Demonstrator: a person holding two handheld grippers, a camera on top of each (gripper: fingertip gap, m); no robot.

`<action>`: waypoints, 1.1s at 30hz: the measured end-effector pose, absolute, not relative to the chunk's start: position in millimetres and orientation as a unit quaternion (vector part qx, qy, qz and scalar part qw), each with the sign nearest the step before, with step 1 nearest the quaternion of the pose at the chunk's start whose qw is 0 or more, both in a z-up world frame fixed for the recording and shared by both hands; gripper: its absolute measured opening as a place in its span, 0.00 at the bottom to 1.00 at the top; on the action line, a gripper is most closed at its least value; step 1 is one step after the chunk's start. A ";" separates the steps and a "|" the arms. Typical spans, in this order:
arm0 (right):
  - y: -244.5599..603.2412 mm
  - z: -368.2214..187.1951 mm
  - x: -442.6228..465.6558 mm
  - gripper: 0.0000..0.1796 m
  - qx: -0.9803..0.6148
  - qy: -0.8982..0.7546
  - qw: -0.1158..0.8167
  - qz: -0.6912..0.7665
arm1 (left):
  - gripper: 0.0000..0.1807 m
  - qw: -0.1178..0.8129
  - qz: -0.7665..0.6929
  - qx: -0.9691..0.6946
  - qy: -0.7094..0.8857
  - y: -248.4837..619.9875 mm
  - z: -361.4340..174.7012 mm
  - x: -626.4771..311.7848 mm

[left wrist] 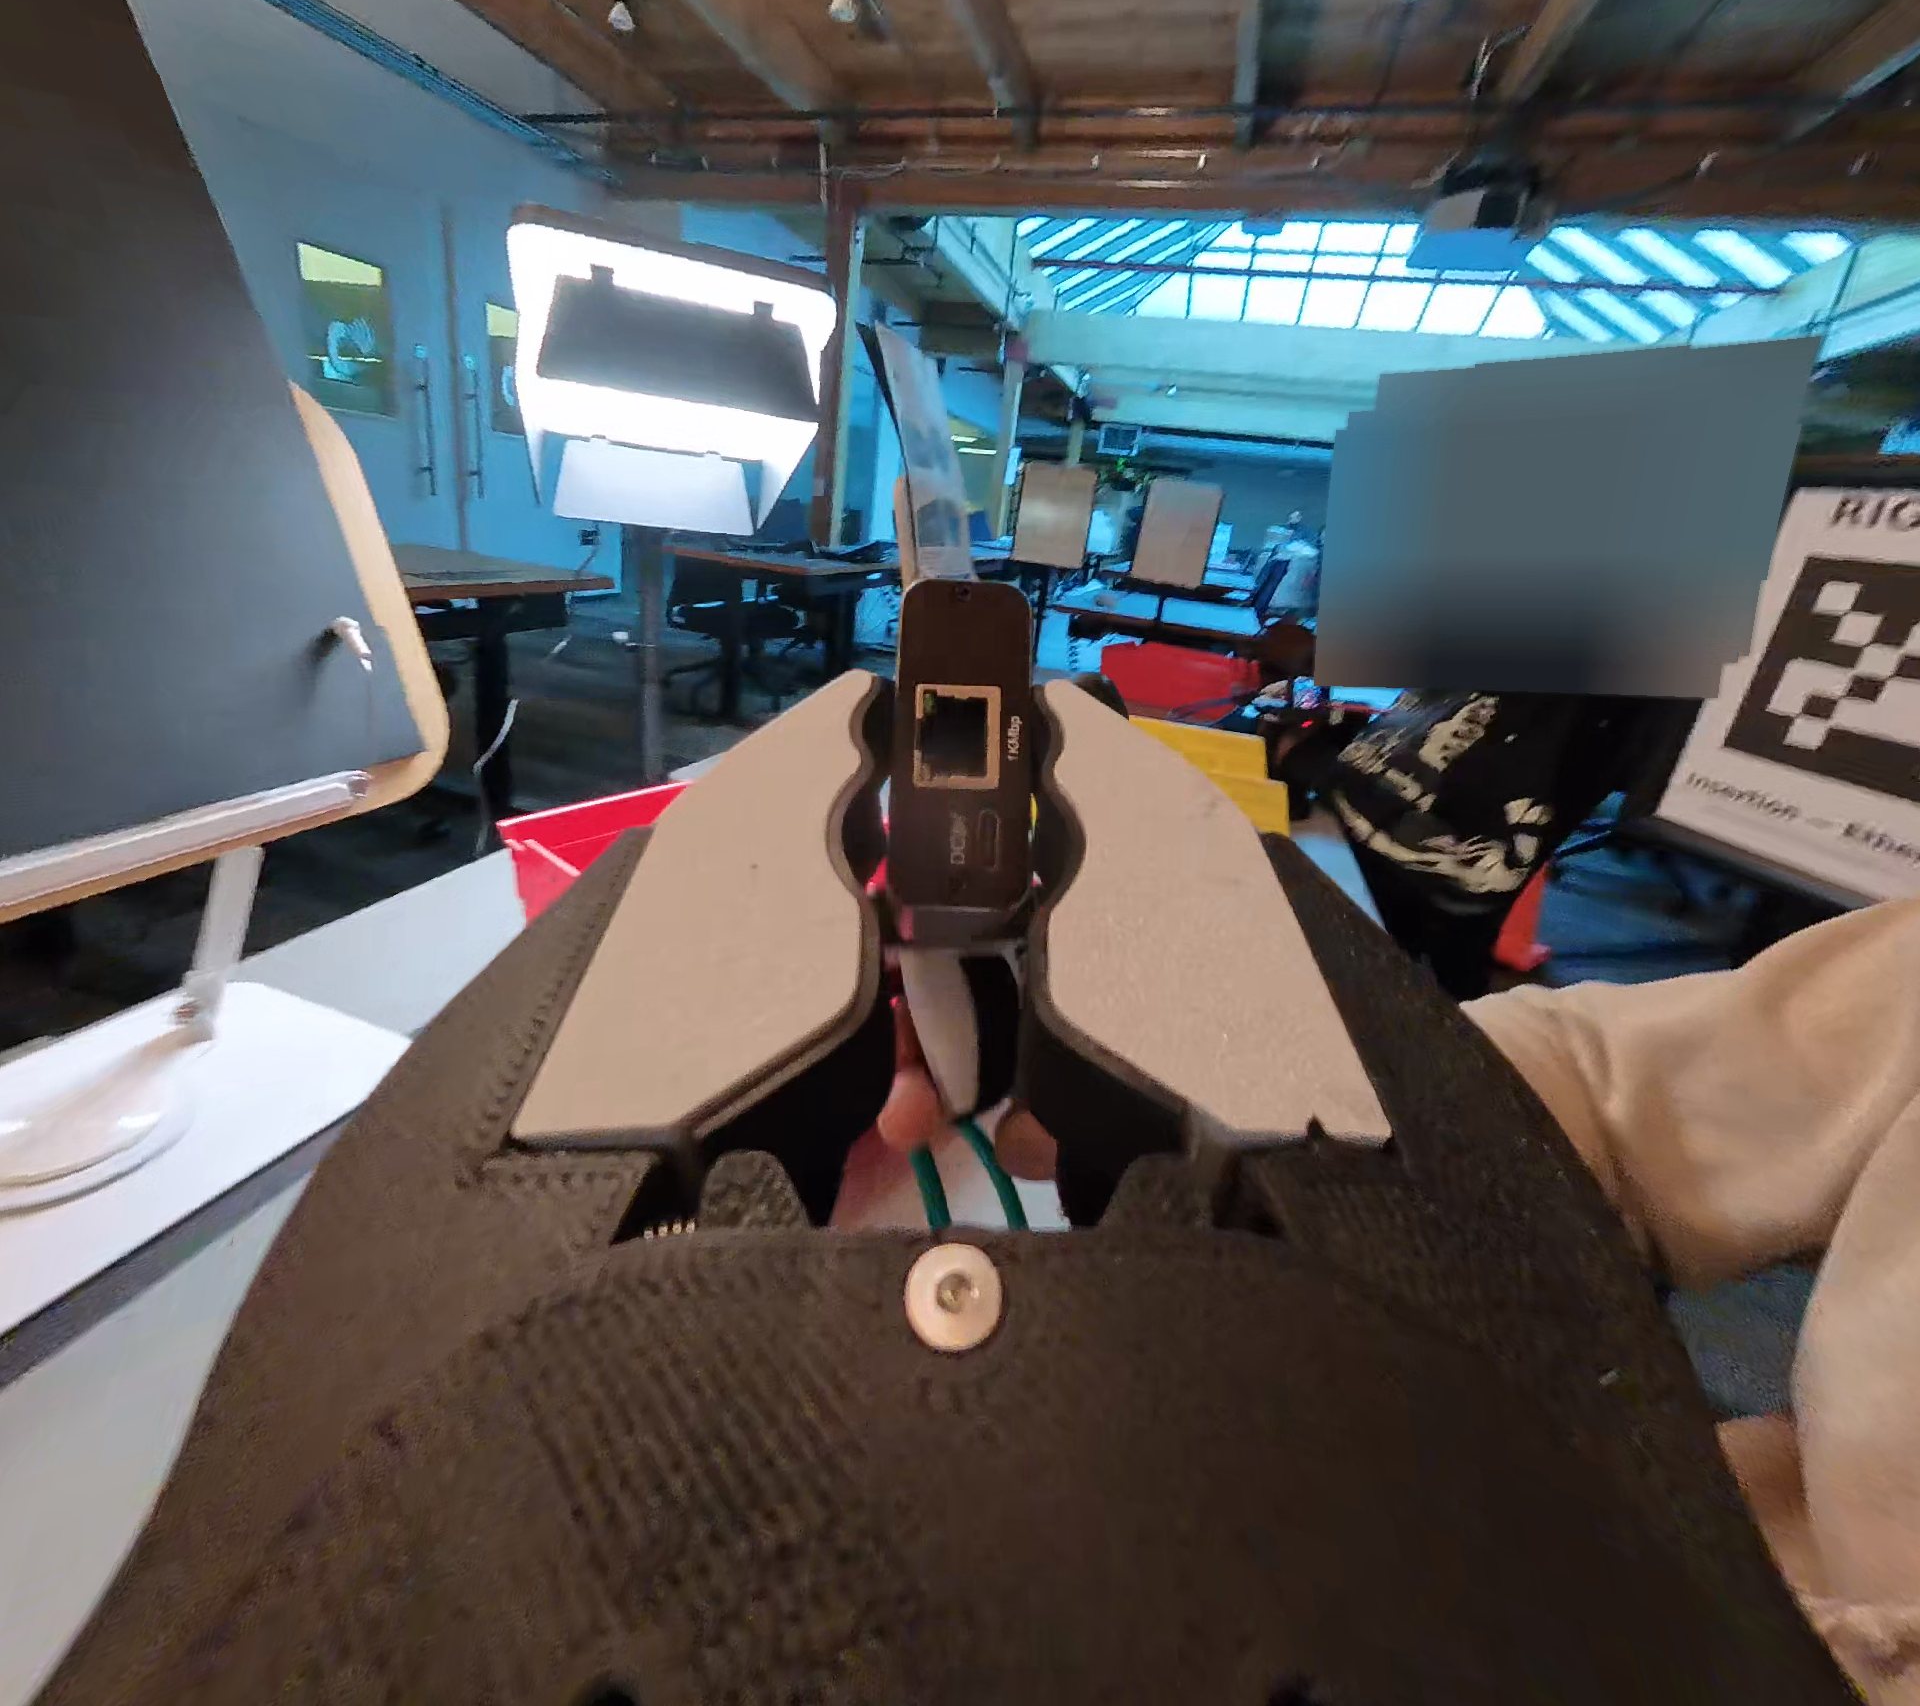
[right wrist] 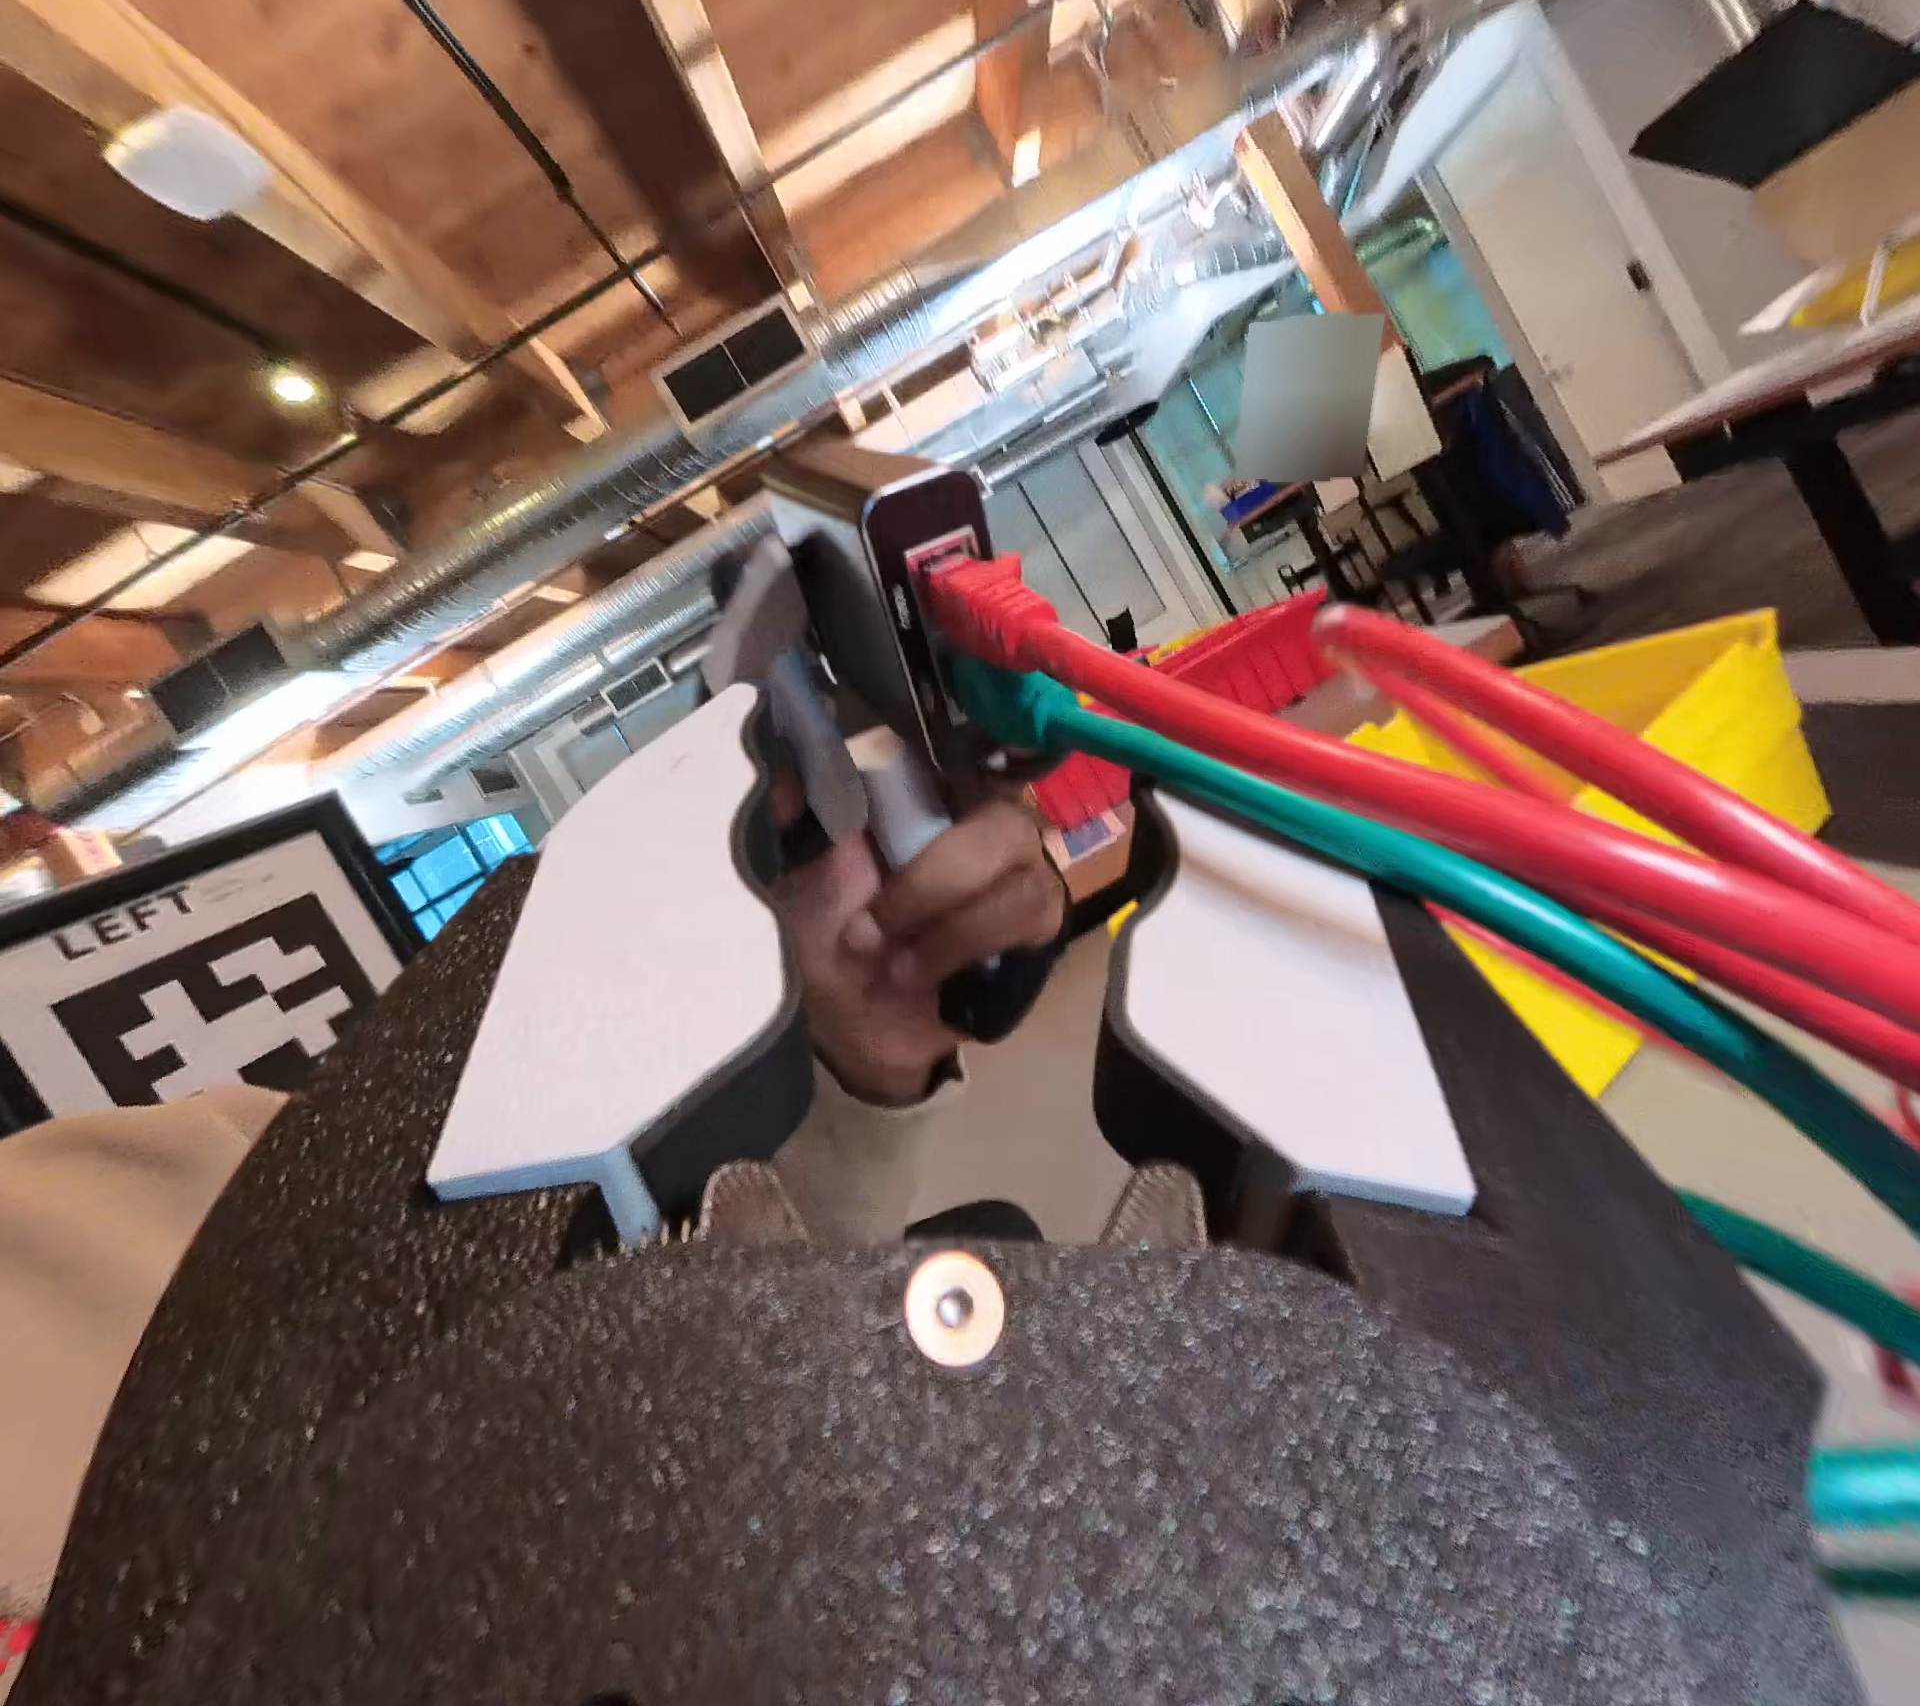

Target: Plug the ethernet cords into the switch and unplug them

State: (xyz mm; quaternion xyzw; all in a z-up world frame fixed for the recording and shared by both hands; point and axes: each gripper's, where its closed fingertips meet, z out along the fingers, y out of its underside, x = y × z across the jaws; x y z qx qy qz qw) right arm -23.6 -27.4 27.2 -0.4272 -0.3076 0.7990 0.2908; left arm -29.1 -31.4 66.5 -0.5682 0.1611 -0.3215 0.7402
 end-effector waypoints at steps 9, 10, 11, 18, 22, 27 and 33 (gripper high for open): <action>-0.9 52.9 3.7 0.22 -0.397 -0.383 0.447 0.704 | 0.14 0.660 -0.455 -0.578 0.151 -18.6 36.6 -6.5; -0.3 53.0 5.9 0.18 -0.391 -0.402 0.460 0.688 | 0.14 0.649 -0.463 -0.583 0.160 -19.1 33.3 -1.4; -0.4 52.3 7.0 0.17 -0.386 -0.423 0.468 0.673 | 0.14 0.639 -0.466 -0.589 0.167 -19.0 29.8 2.7; -20.6 45.4 18.7 0.13 -0.331 -0.538 0.447 0.633 | 0.14 0.622 -0.406 -0.615 0.266 -26.0 11.1 20.0; -44.5 7.5 13.1 0.22 -0.320 -0.669 0.412 0.529 | 0.14 0.603 -0.360 -0.625 0.340 -33.8 -1.9 27.8; -51.5 3.5 11.6 0.21 -0.307 -0.680 0.413 0.523 | 0.14 0.574 -0.326 -0.648 0.380 -42.0 -7.0 25.0; -45.1 10.3 11.3 0.16 -0.322 -0.643 0.397 0.570 | 0.14 0.550 -0.307 -0.679 0.377 -43.7 -8.3 18.6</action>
